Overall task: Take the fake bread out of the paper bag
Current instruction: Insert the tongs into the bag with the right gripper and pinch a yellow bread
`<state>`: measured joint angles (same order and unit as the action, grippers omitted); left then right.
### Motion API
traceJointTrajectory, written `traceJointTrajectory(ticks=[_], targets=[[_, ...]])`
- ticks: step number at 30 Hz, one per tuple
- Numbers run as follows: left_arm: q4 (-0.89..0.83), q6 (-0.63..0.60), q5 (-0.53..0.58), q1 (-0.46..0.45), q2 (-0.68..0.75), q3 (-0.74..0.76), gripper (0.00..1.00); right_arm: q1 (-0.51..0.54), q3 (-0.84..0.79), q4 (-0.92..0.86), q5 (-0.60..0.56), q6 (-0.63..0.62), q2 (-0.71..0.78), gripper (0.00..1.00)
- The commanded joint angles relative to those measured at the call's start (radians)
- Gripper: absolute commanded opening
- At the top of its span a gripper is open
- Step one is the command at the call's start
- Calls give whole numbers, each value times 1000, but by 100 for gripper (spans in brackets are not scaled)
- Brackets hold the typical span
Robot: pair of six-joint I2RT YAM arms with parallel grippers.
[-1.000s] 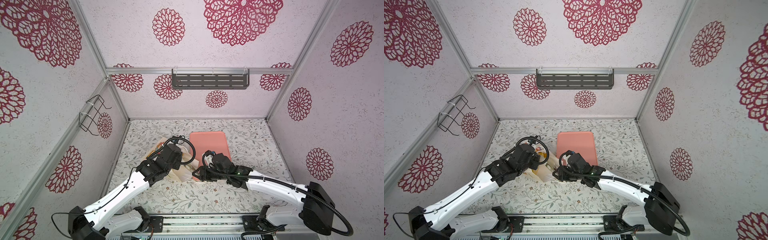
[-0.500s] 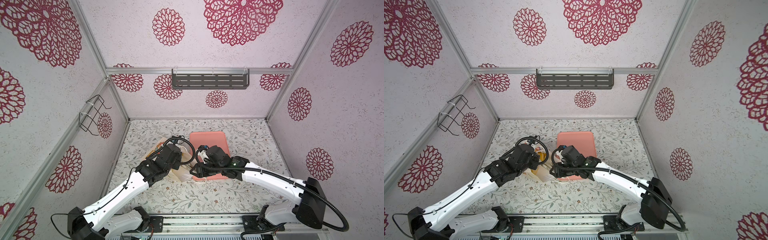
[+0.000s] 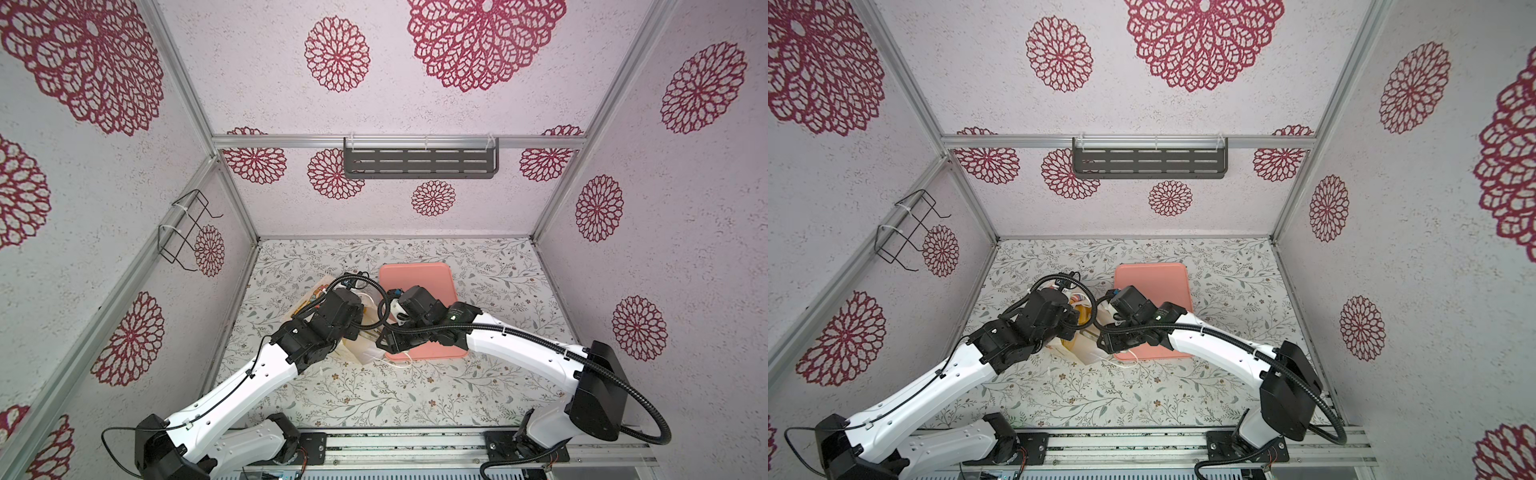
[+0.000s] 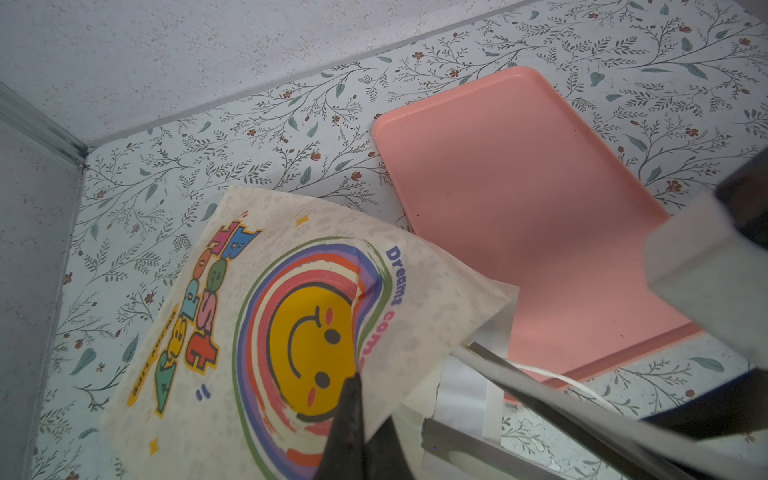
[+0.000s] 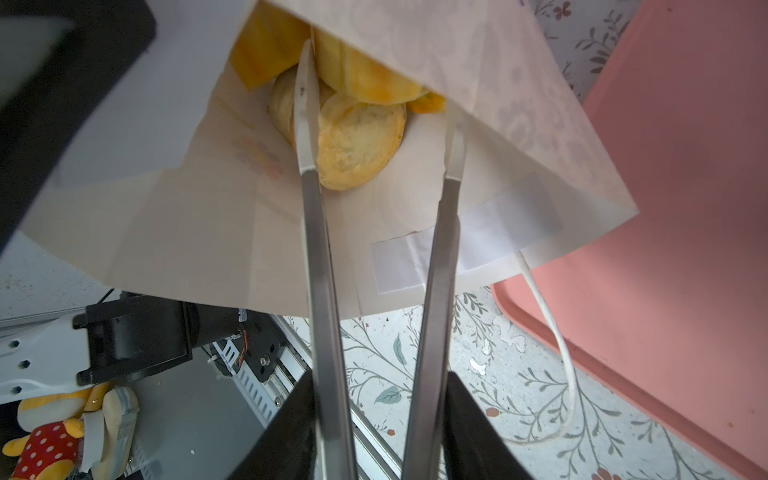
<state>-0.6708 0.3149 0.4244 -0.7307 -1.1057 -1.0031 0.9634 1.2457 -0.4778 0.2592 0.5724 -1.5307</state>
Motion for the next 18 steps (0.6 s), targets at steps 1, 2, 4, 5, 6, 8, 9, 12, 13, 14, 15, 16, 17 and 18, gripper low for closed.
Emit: traceJointTrajectory(ticks=[1, 2, 4, 5, 6, 8, 9, 12, 13, 14, 15, 16, 17, 18], targets=[[-9, -4, 5, -6, 24, -19, 0, -7, 35, 47, 4, -27, 10, 44], [-8, -4, 5, -6, 27, -19, 0, -8, 34, 48, 6, -29, 12, 42], [-6, -4, 5, -6, 34, -15, 0, -9, 31, 47, 8, -31, 18, 36], [-3, -5, 5, -6, 38, -14, 0, -9, 29, 47, 7, -31, 22, 32], [0, -5, 7, -6, 41, -13, 0, -9, 26, 47, 8, -29, 27, 29], [2, -7, 12, -6, 45, -12, 0, -9, 19, 44, 8, -25, 40, 21], [3, -6, 13, -6, 47, -12, 0, -8, 13, 43, 6, -21, 48, 18], [2, 5, 17, -6, 50, -14, 0, -8, -6, 32, 2, -11, 78, 11], [2, 12, 20, -6, 52, -17, 0, -6, -17, 26, -1, -8, 90, 8], [-5, 21, 23, -6, 51, -20, 0, -6, -25, 22, -2, -6, 102, 6], [-9, 32, 27, -6, 50, -24, 0, -4, -33, 13, -3, -5, 115, 3], [-15, 43, 31, -6, 49, -30, 0, -2, -45, 4, -6, -3, 129, 0], [-20, 52, 37, -6, 48, -34, 0, 2, -54, -4, -8, -3, 140, 0], [-29, 63, 45, -4, 46, -42, 0, 7, -64, -14, -9, -2, 156, 0]])
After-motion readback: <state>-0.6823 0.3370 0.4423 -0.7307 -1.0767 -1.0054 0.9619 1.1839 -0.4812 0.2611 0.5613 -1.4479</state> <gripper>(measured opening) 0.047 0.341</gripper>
